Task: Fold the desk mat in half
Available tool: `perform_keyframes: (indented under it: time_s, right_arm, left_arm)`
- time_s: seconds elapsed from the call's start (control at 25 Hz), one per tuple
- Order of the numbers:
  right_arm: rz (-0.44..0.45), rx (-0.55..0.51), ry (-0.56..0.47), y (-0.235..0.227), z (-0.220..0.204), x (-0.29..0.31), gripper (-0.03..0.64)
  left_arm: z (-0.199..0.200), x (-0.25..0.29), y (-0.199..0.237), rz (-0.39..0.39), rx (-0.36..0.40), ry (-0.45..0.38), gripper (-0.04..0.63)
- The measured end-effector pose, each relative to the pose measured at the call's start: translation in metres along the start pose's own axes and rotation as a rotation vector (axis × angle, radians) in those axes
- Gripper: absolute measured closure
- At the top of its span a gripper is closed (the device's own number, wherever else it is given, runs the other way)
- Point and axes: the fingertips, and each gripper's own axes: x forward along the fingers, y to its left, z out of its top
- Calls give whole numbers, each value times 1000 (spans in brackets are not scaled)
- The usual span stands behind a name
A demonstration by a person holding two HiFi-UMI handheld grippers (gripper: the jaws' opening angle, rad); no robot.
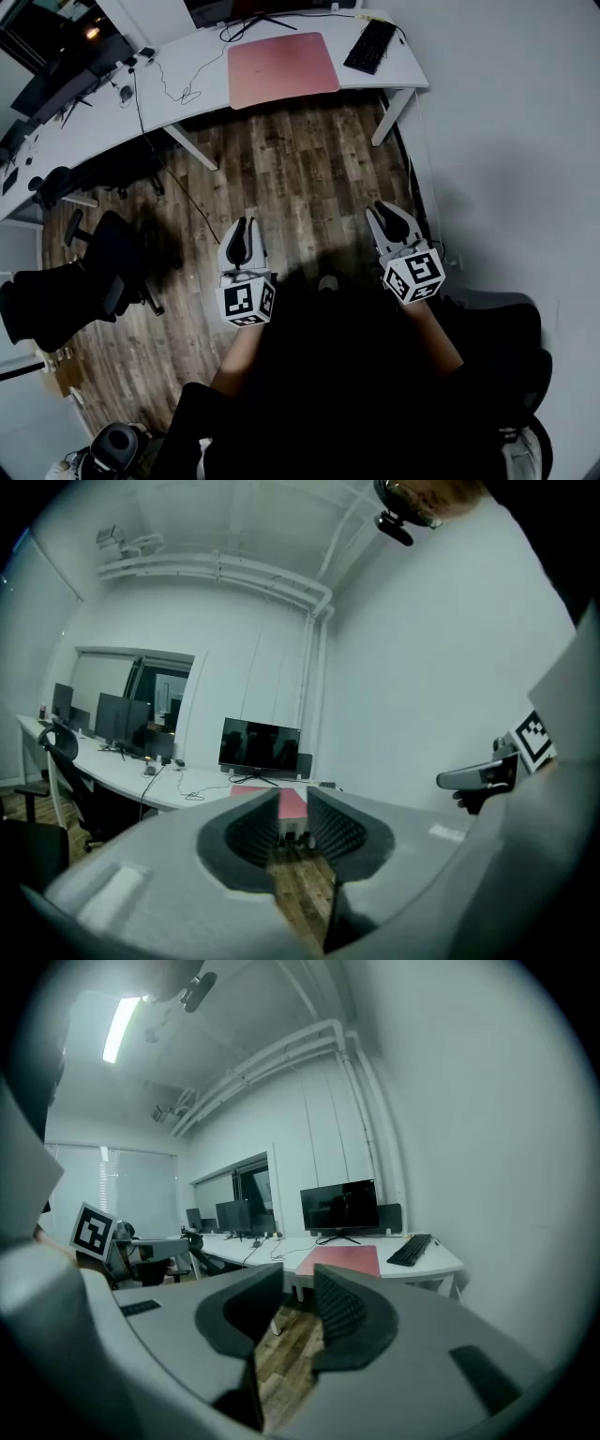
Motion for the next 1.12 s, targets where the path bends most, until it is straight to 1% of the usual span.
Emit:
perform_keyframes:
  time_s: [0.04,0.08,0.12,0.2,0.24,0.28,0.36,0.44,0.56,0.68,0.8,0.96,1.12]
  right_arm:
    - [3,8,11,-3,-3,1,477]
    - [3,17,23,-7,-6,2,375]
    - [-5,25,32,-11,-10,2,307]
    - [-29,32,42,-19,-16,-1,232]
    - [-34,30,46,-21,-19,-3,203]
    - [-33,27,51,-22,-21,-5,187]
    - [-22,21,59,-20,-25,-8,186]
    - [-18,14,63,-20,-28,-9,186]
    - [-23,11,63,-22,-30,-14,187]
    - [-32,27,70,-29,-33,-18,187]
    - [-48,47,75,-42,-39,-21,187]
    - [-52,69,89,-52,-50,-17,187]
    - [-57,67,103,-52,-54,-11,189]
  left_arm:
    - [-2,1,3,20,1,8,449]
    - [-4,2,5,35,1,14,368]
    - [-5,2,6,48,0,14,341]
    - [-5,0,8,66,-10,0,299]
    - [-6,-2,8,75,-23,-4,281]
    - [-8,-4,9,86,-37,-3,262]
    - [-9,-8,9,104,-42,0,249]
    - [-9,-10,5,102,-23,1,249]
    - [-15,-12,-3,97,-17,15,249]
    - [-20,-13,-12,86,-20,37,249]
    - [-21,-14,-21,81,-8,49,250]
    - [-24,-15,-20,100,-4,62,250]
    - [-35,-12,-12,93,-6,100,250]
